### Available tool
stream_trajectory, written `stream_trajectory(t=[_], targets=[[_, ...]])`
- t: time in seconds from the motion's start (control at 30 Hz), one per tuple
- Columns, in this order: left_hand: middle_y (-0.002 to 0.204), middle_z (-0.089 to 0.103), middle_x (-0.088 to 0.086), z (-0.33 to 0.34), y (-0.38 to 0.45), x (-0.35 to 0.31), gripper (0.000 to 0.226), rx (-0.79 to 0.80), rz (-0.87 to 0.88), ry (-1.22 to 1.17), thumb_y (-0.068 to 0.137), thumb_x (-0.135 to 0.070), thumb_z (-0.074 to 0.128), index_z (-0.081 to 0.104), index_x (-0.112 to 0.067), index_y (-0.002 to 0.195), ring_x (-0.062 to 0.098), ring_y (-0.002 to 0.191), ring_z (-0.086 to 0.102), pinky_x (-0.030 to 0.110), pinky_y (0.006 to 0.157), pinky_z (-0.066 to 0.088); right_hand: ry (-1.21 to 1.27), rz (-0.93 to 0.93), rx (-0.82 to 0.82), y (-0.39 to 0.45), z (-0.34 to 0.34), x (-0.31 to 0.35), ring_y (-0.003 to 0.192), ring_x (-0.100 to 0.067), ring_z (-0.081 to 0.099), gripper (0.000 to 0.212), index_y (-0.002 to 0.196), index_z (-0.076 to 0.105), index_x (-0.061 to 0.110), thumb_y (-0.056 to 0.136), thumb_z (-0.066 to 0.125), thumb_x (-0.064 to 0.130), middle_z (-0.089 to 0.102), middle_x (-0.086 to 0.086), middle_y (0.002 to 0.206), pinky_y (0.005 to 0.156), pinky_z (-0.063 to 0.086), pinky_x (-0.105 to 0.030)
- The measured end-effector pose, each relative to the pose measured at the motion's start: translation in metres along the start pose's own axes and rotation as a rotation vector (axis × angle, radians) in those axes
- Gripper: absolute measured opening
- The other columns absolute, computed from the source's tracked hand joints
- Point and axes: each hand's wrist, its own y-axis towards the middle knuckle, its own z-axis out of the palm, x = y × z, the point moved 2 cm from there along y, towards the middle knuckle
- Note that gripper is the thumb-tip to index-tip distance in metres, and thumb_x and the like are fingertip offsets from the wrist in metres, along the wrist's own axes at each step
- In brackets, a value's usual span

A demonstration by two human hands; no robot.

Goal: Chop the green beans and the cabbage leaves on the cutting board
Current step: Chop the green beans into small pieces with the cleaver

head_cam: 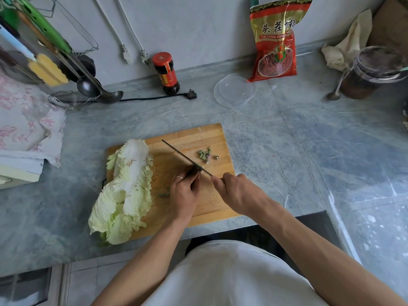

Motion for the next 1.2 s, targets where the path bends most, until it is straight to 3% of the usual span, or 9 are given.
stream_trajectory(t=[0.27, 0.5, 0.67, 0.83, 0.97, 1.1, 1.2], targets=[[0.104, 0.074, 0.006, -0.003, -0.001, -0.004, 0.020, 0.027, -0.033, 0.020, 0.090, -0.008, 0.070, 0.077, -0.012, 0.108, 0.024, 0.090, 0.067, 0.020, 0.085, 0.044, -0.028, 0.030, 0.024, 0.000, 0.013, 0.000, 0.055, -0.023, 0.047, 0.053, 0.079, 0.043, 0.016, 0.102, 0.024, 0.060, 0.051, -0.003, 0.067, 0.050, 0.034, -0.032], [0.101, 0.074, 0.005, -0.008, -0.001, -0.010, 0.019, 0.003, -0.021, -0.048, 0.090, -0.012, 0.066, 0.078, -0.013, 0.105, 0.021, 0.090, 0.067, 0.030, 0.079, 0.053, 0.028, 0.042, 0.039, 0.014, 0.016, 0.009, 0.058, -0.020, 0.048, 0.053, 0.083, 0.045, 0.014, 0.102, 0.027, 0.060, 0.051, -0.002, 0.070, 0.055, 0.035, -0.033], [0.105, 0.074, 0.003, -0.008, -0.006, -0.006, 0.028, 0.019, -0.028, 0.046, 0.094, -0.027, 0.056, 0.076, -0.018, 0.110, 0.025, 0.093, 0.066, 0.032, 0.080, 0.052, 0.027, 0.027, 0.037, 0.010, 0.020, 0.007, 0.055, -0.021, 0.048, 0.053, 0.076, 0.040, 0.017, 0.101, 0.027, 0.062, 0.052, -0.004, 0.068, 0.048, 0.031, -0.033], [0.116, 0.072, 0.001, -0.005, -0.008, 0.000, 0.034, 0.041, 0.020, 0.039, 0.087, -0.002, 0.070, 0.073, -0.015, 0.119, 0.022, 0.100, 0.063, 0.027, 0.090, 0.050, 0.111, 0.057, 0.005, 0.017, 0.007, -0.001, 0.052, -0.018, 0.041, 0.055, 0.067, 0.040, 0.014, 0.102, 0.032, 0.057, 0.048, -0.003, 0.062, 0.054, 0.034, -0.034], [0.117, 0.072, 0.008, -0.006, -0.009, 0.006, 0.021, -0.005, 0.011, -0.044, 0.090, -0.008, 0.071, 0.076, -0.009, 0.110, 0.019, 0.103, 0.070, 0.028, 0.091, 0.055, 0.129, 0.029, -0.059, 0.009, 0.001, -0.007, 0.048, -0.018, 0.039, 0.056, 0.064, 0.038, 0.013, 0.102, 0.034, 0.055, 0.045, -0.001, 0.056, 0.049, 0.032, -0.032], [0.110, 0.074, 0.007, -0.001, -0.015, 0.008, 0.020, 0.018, -0.012, -0.011, 0.095, -0.019, 0.067, 0.076, -0.017, 0.112, 0.025, 0.092, 0.072, 0.035, 0.080, 0.058, 0.101, 0.005, -0.038, -0.001, 0.002, -0.002, 0.048, -0.017, 0.038, 0.057, 0.065, 0.038, 0.014, 0.102, 0.034, 0.056, 0.045, -0.001, 0.057, 0.049, 0.032, -0.031], [0.111, 0.074, 0.008, 0.000, -0.015, 0.008, 0.021, 0.059, -0.034, 0.029, 0.099, -0.022, 0.060, 0.075, -0.017, 0.114, 0.027, 0.099, 0.069, 0.036, 0.083, 0.057, 0.061, -0.037, -0.007, -0.006, 0.004, 0.005, 0.047, -0.017, 0.037, 0.057, 0.065, 0.039, 0.013, 0.102, 0.032, 0.057, 0.045, -0.001, 0.057, 0.049, 0.032, -0.032]])
